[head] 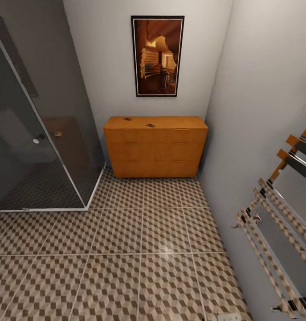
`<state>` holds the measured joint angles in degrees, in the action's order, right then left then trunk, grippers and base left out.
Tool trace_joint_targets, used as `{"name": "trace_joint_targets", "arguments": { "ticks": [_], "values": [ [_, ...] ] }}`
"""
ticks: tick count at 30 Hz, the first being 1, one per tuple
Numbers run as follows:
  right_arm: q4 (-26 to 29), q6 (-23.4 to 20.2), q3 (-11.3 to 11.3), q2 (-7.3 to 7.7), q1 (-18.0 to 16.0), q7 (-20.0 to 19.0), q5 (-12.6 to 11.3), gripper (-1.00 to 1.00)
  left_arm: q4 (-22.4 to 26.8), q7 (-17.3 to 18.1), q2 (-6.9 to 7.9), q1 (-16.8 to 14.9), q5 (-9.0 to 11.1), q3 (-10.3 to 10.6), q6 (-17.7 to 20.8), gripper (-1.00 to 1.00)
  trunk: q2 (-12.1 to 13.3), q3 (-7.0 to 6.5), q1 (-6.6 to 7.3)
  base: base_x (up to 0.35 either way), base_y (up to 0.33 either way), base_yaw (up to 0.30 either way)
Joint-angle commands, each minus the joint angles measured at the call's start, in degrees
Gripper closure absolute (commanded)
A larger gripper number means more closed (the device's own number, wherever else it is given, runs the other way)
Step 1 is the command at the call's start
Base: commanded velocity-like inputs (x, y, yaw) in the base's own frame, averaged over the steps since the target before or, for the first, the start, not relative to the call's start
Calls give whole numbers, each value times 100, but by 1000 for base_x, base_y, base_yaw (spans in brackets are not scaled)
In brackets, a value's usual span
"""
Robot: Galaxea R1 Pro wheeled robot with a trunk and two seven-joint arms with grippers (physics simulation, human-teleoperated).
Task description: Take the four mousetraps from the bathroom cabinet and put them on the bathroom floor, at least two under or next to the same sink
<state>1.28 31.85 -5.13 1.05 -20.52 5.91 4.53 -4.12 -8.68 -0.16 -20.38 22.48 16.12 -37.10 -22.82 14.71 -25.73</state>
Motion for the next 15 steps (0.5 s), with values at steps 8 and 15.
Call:
{"name": "trace_joint_targets", "arguments": {
  "ticks": [8, 15],
  "values": [
    [-5, 6, -41, 1, -5, 60, 48, -100, -19, -28, -2, -9, 10, 49, -25, -100, -10, 11, -5, 208, 0, 6],
    [-5, 6, -41, 1, -5, 60, 48, -100, -19, -28, -2, -10, 10, 49, -25, -100, -10, 12, -5, 208, 0, 1]
  ]
}}
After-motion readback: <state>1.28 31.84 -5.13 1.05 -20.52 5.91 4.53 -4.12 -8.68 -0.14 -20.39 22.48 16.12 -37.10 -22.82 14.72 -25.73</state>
